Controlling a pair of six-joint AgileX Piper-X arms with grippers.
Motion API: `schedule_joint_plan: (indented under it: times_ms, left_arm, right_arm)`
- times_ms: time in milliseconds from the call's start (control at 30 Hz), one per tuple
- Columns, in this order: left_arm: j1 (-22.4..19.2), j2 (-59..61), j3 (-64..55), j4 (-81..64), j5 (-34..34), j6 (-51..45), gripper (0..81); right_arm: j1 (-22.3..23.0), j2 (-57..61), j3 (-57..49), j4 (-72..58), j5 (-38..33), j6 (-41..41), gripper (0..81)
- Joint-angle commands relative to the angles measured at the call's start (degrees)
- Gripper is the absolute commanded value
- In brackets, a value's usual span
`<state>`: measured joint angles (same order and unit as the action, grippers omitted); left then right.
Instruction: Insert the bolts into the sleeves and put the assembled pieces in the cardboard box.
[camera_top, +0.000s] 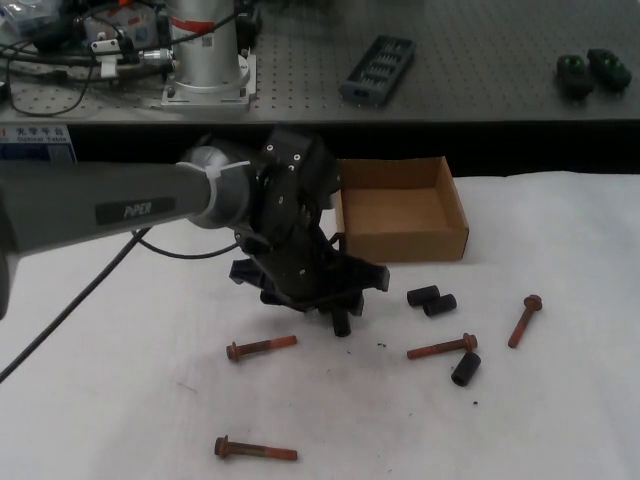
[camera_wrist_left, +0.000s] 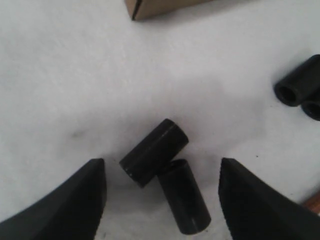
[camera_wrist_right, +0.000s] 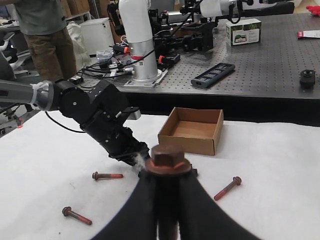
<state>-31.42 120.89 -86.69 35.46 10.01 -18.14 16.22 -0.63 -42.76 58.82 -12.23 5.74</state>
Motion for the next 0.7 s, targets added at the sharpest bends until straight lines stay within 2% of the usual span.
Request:
schedule_joint_plan:
  times_ms: [0, 100, 433, 567, 667]
  left_arm:
    - [-0.28, 0.04, -0.85, 0.39, -0.33, -1.44, 47.3]
    - [-0.72, 0.04, -0.85, 1.26, -0.22, -2.50, 47.3]
    - [-2.36, 0.04, -0.85, 0.05, -0.32, -4.45, 47.0]
    - [-2.47, 0.04, -0.85, 0.07, -0.73, -4.67, 39.8]
    - [-2.47, 0.04, -0.85, -0.16, -0.75, -4.67, 39.2]
  right_arm:
    - [1.12, 0.63, -0.11, -0.04, 1.71, -1.63, 5.4]
    - [1.27, 0.63, -0.11, -0.04, 3.88, -1.71, 5.4]
    - [1.27, 0.63, -0.11, 1.49, 3.80, -1.86, 5.4]
    - [1.27, 0.63, -0.11, 1.90, 3.51, -1.86, 5.4]
    - [1.27, 0.63, -0.11, 2.27, 3.52, -1.86, 5.4]
